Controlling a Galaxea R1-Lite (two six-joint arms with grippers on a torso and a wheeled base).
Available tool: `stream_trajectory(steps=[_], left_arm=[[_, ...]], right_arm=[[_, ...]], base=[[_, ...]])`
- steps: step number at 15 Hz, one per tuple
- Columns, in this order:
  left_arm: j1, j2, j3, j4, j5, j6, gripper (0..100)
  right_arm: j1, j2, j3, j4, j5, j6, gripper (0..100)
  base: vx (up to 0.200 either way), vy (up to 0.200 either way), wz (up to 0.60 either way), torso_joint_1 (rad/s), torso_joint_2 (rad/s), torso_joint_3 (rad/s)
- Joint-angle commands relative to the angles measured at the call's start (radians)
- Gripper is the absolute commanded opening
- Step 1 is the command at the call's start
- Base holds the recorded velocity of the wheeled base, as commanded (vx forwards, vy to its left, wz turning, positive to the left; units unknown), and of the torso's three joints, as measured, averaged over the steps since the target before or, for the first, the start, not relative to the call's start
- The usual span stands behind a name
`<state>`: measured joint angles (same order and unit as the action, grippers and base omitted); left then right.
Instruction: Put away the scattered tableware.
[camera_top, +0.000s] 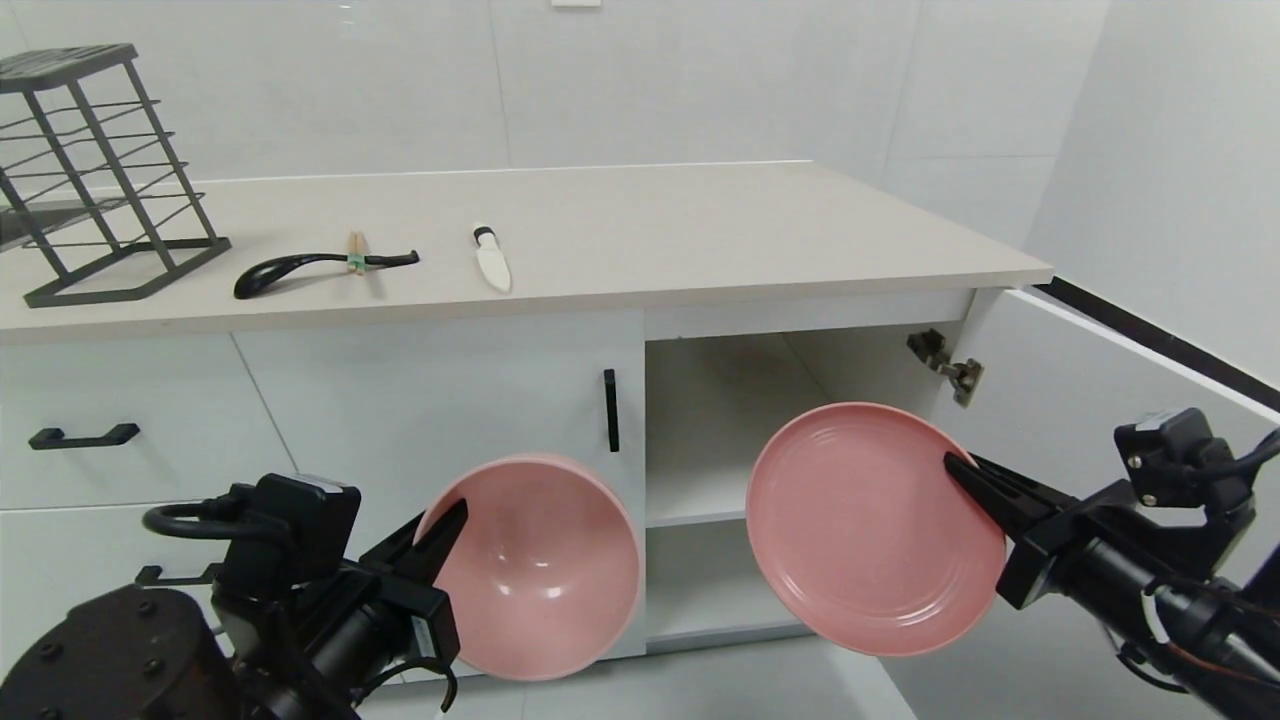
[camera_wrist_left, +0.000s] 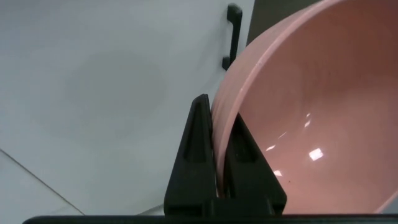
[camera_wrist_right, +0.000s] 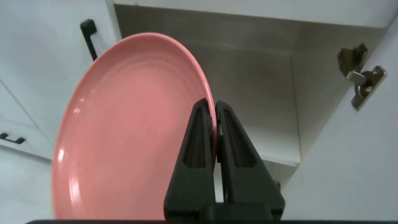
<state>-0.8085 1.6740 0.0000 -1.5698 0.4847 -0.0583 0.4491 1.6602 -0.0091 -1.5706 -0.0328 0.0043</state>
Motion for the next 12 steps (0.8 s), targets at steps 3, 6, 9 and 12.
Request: stream_trajectory(steps=[3, 6, 9, 12], left_arm=[[0.000, 0.003, 0.000, -0.001, 0.000, 0.000, 0], [0.000, 0.004, 0.000, -0.001, 0.000, -0.002, 0], [0.000, 0.012, 0.000, -0.001, 0.000, -0.002, 0], [0.000, 0.019, 0.000, -0.001, 0.000, -0.003, 0]], right_arm=[[0.000, 0.003, 0.000, 0.000, 0.001, 0.000, 0], [0.000, 0.007, 0.000, 0.000, 0.001, 0.000, 0], [0.000, 0.015, 0.000, 0.000, 0.001, 0.003, 0], [0.000, 0.033, 0.001, 0.000, 0.001, 0.005, 0]], base=[[0.000, 0.000, 0.00, -0.082, 0.27, 0.100], [0.000, 0.000, 0.00, -0.009, 0.15, 0.033], [0.000, 0.000, 0.00, -0.001, 0.01, 0.017], [0.000, 0.000, 0.00, 0.000, 0.00, 0.000]])
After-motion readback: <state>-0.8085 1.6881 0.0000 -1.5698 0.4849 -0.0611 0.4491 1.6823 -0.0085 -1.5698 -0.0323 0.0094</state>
